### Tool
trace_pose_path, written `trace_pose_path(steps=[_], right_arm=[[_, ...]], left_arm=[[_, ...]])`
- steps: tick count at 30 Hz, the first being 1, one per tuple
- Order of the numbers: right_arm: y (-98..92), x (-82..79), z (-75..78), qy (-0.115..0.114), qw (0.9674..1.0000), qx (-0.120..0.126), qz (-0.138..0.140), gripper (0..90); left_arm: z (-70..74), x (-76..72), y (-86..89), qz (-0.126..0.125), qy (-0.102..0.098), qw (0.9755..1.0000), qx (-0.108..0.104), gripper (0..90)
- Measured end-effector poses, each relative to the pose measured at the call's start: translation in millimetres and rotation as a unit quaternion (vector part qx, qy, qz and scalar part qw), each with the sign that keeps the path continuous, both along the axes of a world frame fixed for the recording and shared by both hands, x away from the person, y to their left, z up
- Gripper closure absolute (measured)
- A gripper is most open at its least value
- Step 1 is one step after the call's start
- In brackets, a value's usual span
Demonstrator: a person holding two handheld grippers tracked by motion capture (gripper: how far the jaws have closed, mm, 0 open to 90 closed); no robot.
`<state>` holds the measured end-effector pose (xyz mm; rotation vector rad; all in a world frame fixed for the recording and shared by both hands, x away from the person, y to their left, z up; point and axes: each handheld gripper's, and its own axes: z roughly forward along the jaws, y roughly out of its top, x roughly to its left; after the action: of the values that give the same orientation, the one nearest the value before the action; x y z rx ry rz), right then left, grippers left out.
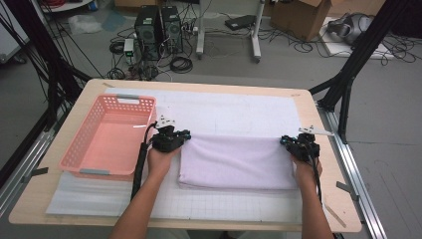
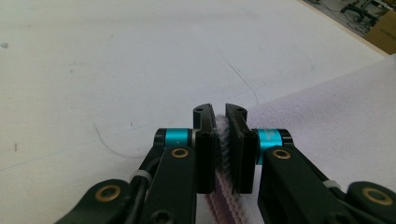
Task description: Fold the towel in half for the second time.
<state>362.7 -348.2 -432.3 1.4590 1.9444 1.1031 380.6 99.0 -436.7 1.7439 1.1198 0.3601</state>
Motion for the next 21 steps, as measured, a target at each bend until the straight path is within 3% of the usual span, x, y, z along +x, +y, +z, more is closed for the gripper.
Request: trace_pose_path(steps=[2, 6, 9, 11, 14, 21], right_arm=[[0.4, -0.2, -0.7, 0.002, 1.0000, 0.006, -0.002, 69.7], [-5.5, -8.0, 4.6, -0.004, 0.9997, 0.025, -0.008, 58.0], [-11.0, -21.5, 9.3, -0.019, 0.9995, 0.023, -0.011, 49.7], [-12.4, -32.9, 8.4, -0.017, 0.9995, 0.028, -0.006, 42.9], [-8.5, -46.9, 4.2, -0.014, 0.9997, 0.011, 0.017, 39.0], [-0.4, -73.4, -3.5, -0.001, 0.9976, -0.025, 0.064, 39.5]], left_arm=[[2.5, -2.5, -1.4, 0.008, 0.002, 0.9999, 0.008, 66.1], [16.2, -14.6, 1.8, 0.013, -0.027, 0.9995, -0.005, 54.2], [19.4, -24.5, 3.0, 0.000, -0.034, 0.9994, -0.002, 51.5], [18.1, -29.1, 4.3, -0.009, -0.032, 0.9994, -0.006, 49.4], [17.3, -34.9, 5.2, -0.028, -0.024, 0.9993, -0.008, 48.4], [15.9, -54.9, 5.2, -0.062, -0.028, 0.9976, -0.014, 49.6]])
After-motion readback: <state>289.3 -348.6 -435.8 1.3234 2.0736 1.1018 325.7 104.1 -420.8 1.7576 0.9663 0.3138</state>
